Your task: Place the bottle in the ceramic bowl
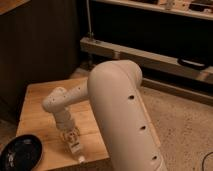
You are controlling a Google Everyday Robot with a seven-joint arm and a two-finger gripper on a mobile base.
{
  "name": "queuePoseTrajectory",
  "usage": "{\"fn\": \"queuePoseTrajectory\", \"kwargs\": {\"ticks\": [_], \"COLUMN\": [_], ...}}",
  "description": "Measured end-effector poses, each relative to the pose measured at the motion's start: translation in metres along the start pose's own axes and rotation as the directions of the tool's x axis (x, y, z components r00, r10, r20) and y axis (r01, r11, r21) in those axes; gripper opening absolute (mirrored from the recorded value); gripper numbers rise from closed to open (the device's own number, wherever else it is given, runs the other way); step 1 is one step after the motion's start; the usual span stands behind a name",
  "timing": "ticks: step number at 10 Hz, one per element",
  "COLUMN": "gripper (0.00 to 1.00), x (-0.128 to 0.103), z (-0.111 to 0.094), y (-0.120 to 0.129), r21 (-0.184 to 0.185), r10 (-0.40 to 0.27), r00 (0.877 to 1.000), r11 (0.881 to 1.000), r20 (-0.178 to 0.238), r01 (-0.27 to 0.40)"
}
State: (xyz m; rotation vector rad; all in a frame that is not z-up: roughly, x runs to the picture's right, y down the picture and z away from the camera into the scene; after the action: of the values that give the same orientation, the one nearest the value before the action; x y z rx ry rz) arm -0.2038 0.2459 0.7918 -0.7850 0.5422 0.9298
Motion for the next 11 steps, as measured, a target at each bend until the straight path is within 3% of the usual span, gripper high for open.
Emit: {"fn": "queuePoseTrajectory", "kwargs": {"ticks": [3, 5, 6, 9, 11], "gripper": [0.01, 0.00, 0.00, 0.00, 0.00], "x": [0.002, 0.005, 0.004, -0.006, -0.022], "z": [-0.044, -0.098, -0.113, -0.145, -0.148], "y": [0.025, 0.059, 0.077, 0.161, 0.202], "r21": [0.005, 0.006, 0.004, -0.004, -0.021], "r10": [-0.048, -0.099, -0.125, -0.254, -0.344], "r00": [0.998, 0.989, 0.984, 0.951, 0.911], "r11": [0.999, 0.995, 0.992, 0.966, 0.934], "r20": [0.049, 0.110, 0.126, 0.178, 0.228], "r01": [0.048, 0.099, 0.125, 0.259, 0.358]}}
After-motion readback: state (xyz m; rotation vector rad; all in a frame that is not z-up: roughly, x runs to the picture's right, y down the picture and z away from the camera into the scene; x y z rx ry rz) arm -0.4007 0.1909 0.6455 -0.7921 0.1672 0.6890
